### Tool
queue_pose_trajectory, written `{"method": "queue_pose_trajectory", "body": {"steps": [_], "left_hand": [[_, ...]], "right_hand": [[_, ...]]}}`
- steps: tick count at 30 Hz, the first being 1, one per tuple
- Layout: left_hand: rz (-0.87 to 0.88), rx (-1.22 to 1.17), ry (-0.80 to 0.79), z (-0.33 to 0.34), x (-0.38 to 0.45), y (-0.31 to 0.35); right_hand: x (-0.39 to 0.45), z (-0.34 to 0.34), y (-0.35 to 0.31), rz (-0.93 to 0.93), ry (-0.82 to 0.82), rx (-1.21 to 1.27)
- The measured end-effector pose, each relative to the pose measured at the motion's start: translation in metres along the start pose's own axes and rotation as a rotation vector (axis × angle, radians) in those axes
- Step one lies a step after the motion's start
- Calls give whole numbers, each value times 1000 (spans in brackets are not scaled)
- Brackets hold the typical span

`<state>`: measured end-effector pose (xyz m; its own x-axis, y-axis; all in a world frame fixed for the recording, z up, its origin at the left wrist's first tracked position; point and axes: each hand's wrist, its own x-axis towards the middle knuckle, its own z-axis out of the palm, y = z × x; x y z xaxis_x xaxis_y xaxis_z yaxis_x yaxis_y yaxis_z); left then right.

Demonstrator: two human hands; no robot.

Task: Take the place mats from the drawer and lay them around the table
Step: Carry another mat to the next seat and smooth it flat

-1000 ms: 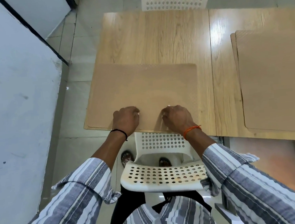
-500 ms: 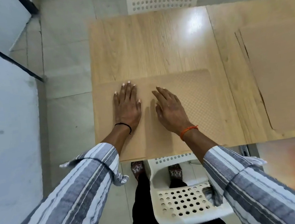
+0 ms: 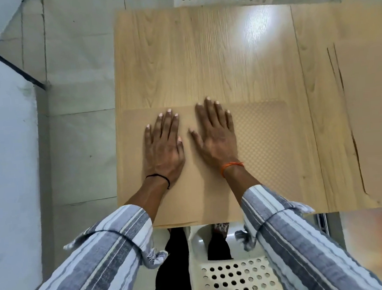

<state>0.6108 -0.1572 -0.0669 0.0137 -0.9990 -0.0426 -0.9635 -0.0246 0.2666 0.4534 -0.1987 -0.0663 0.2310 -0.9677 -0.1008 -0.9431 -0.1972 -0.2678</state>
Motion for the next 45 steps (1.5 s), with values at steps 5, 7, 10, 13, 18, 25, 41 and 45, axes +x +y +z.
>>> {"method": "queue_pose_trajectory", "body": {"steps": [5, 7, 10, 13, 18, 25, 41, 45], "left_hand": [[-6, 17, -4, -2, -2, 0], [-9, 15, -2, -1, -2, 1], [-5, 22, 4, -2, -2, 2], [-4, 20, 11, -1, -1, 1], [-3, 30, 7, 1, 0, 1], [-7, 35, 3, 2, -1, 1], [7, 12, -12, 1, -2, 0], [-54, -51, -17, -1, -12, 17]], "right_hand": [[-9, -26, 86, 255, 39, -32], [-13, -35, 115, 308, 43, -25], [-12, -39, 131, 367, 60, -17], [-19, -38, 119, 426, 79, -12], [-72, -14, 16, 191, 73, 47], [-128, 20, -30, 5, -29, -4], [-159, -19, 105, 335, 92, -69], [-161, -17, 107, 331, 97, -89]]}}
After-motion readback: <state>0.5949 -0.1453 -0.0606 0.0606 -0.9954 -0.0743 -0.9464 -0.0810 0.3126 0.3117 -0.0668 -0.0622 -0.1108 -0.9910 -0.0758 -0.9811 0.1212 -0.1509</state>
